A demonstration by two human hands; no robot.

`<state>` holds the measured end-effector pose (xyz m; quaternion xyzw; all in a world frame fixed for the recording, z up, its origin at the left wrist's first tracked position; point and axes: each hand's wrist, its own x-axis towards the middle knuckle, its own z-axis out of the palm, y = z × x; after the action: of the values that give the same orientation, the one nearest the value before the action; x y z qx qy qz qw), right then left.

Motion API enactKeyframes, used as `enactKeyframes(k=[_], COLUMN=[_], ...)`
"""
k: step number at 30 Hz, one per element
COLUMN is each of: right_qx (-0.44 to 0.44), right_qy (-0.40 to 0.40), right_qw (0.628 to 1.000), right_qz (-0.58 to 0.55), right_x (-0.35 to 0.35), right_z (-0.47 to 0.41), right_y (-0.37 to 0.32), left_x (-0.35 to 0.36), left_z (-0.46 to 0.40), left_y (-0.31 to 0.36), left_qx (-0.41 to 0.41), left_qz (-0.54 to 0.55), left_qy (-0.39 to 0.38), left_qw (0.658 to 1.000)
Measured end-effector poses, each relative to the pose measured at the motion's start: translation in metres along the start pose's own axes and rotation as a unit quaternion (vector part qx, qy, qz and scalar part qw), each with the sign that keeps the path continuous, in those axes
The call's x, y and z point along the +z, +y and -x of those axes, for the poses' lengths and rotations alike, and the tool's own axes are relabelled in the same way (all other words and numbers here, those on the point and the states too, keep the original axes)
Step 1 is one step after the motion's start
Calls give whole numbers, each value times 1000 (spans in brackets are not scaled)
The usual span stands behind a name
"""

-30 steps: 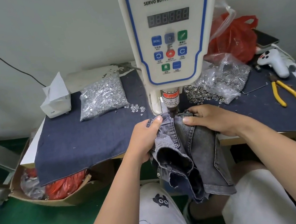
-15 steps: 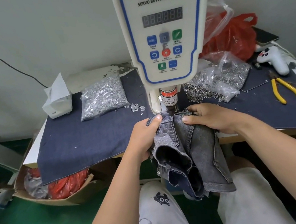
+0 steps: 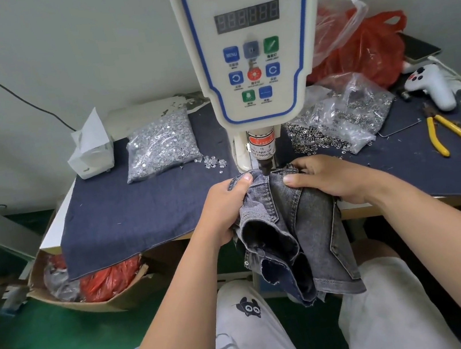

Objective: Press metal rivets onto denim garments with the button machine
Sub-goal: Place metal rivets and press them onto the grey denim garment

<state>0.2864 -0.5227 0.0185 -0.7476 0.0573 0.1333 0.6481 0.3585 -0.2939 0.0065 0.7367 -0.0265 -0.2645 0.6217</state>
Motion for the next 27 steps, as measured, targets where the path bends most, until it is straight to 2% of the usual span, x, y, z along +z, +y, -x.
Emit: enactKeyframes(k=[15, 22, 27], right_qx=[-1, 2, 22], right_qy=[5, 3, 31], right_qw=[999, 1000, 999], right_qz=[43, 17, -10], right_x=[-2, 0, 1], right_z=[-4, -3, -3], right_y=[6, 6, 6], left_x=[-4, -4, -2], left_z=[-6, -6, -7], left_y=[-10, -10, -11], left_qx=[18, 18, 24], left_qz=[9, 14, 5], left_qy=[-1, -11, -6], left_qw=[1000, 1000, 1000])
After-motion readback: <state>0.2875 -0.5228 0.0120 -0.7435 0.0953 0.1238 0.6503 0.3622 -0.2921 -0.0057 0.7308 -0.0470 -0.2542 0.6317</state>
